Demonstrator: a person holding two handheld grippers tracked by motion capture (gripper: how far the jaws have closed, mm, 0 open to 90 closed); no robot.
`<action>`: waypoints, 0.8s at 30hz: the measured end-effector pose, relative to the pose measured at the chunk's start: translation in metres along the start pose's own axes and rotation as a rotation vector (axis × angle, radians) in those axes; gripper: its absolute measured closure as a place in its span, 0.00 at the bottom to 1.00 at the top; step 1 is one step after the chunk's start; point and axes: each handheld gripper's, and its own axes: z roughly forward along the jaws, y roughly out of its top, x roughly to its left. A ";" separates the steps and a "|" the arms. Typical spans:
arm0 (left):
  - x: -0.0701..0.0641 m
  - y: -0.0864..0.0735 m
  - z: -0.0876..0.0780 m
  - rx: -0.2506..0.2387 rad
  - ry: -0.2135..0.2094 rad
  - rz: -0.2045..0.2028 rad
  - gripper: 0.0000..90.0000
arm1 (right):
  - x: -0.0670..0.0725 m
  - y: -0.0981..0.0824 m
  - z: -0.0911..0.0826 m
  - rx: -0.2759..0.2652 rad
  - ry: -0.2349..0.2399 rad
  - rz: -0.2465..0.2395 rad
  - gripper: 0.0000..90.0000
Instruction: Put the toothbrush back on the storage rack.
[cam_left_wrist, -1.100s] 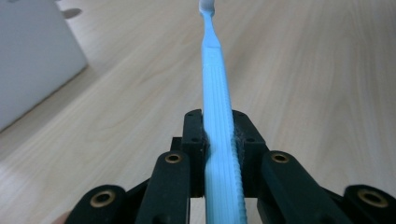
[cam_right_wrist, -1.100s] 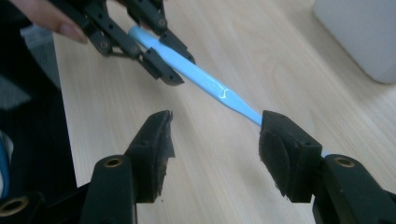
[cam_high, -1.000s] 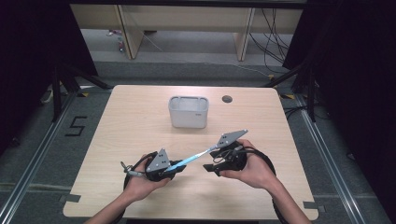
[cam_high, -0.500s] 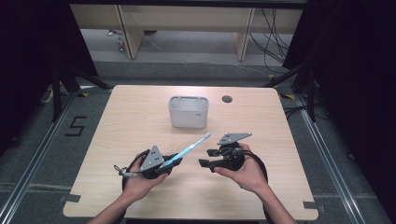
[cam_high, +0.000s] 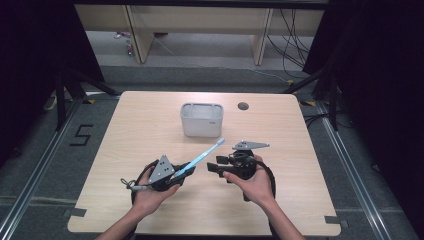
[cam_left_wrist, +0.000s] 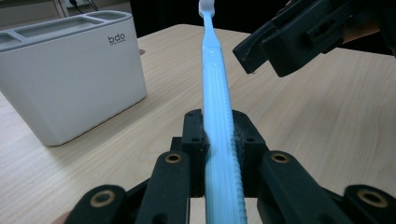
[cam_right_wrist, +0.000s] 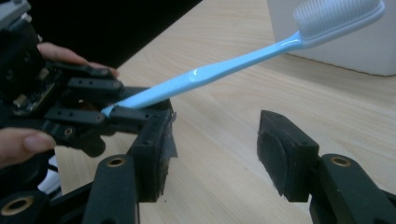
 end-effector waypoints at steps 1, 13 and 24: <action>0.000 0.000 0.000 -0.002 0.000 -0.002 0.86 | -0.001 0.000 0.002 -0.009 0.009 0.026 0.51; -0.002 0.001 0.002 -0.009 -0.001 0.001 0.87 | -0.009 0.003 0.010 -0.043 0.026 0.072 0.50; -0.002 0.003 0.003 -0.013 -0.003 0.001 0.86 | -0.008 0.009 0.012 -0.051 0.033 0.099 0.50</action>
